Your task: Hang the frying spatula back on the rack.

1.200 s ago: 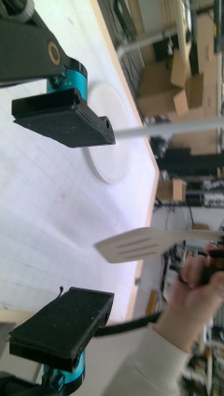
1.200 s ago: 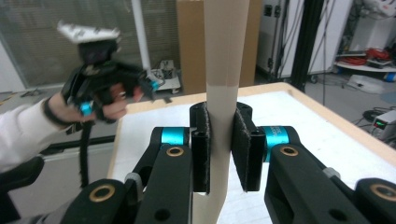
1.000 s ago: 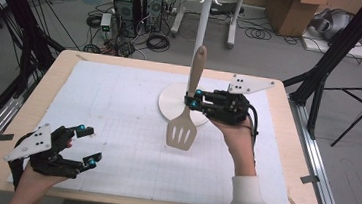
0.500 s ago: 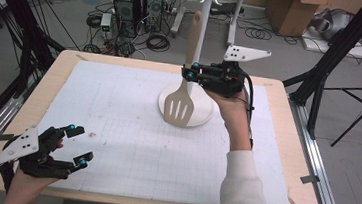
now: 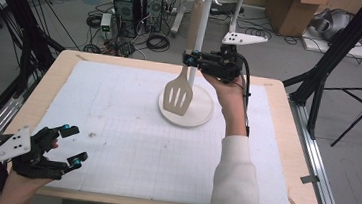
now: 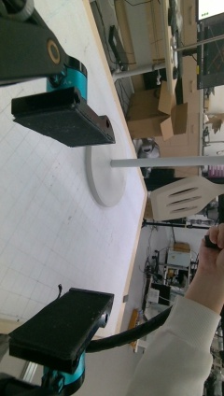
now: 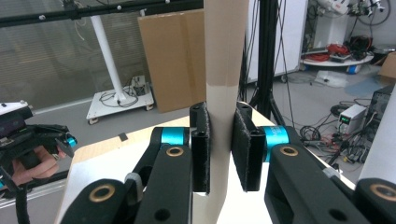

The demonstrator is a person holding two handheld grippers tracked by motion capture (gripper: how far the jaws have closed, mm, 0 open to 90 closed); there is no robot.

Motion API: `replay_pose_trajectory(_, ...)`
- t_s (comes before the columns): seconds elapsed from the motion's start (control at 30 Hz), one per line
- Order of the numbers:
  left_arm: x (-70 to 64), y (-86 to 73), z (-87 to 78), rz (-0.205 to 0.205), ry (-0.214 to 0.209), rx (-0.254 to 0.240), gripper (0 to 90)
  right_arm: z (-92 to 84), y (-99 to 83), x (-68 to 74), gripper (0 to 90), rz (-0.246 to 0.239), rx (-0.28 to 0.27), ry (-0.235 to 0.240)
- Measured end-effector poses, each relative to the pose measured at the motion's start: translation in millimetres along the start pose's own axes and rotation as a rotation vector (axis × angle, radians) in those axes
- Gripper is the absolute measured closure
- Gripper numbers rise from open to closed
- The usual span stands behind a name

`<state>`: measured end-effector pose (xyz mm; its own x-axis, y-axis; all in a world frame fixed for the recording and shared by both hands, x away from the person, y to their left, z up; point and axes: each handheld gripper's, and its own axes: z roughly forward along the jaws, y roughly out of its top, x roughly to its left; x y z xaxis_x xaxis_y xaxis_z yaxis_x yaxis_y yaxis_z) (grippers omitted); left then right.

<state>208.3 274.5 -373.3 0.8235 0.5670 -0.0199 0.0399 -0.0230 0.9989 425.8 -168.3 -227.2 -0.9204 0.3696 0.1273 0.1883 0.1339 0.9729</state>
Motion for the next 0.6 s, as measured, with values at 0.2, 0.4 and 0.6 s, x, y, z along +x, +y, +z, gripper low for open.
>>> replay_pose_trajectory(0.2,0.4,0.0,-1.9,0.002,0.003,0.002,20.0,4.4,-3.0,-7.0,78.5,0.022,0.007,-0.008)
replay_pose_trajectory(0.4,0.7,-0.3,-2.2,-0.004,0.003,-0.001,20.0,4.6,-4.3,-11.0,78.6,0.034,-0.003,-0.014)
replay_pose_trajectory(0.6,1.1,-1.1,-2.1,-0.008,0.000,0.000,20.0,3.6,-6.4,-16.5,78.5,0.050,-0.003,-0.020)
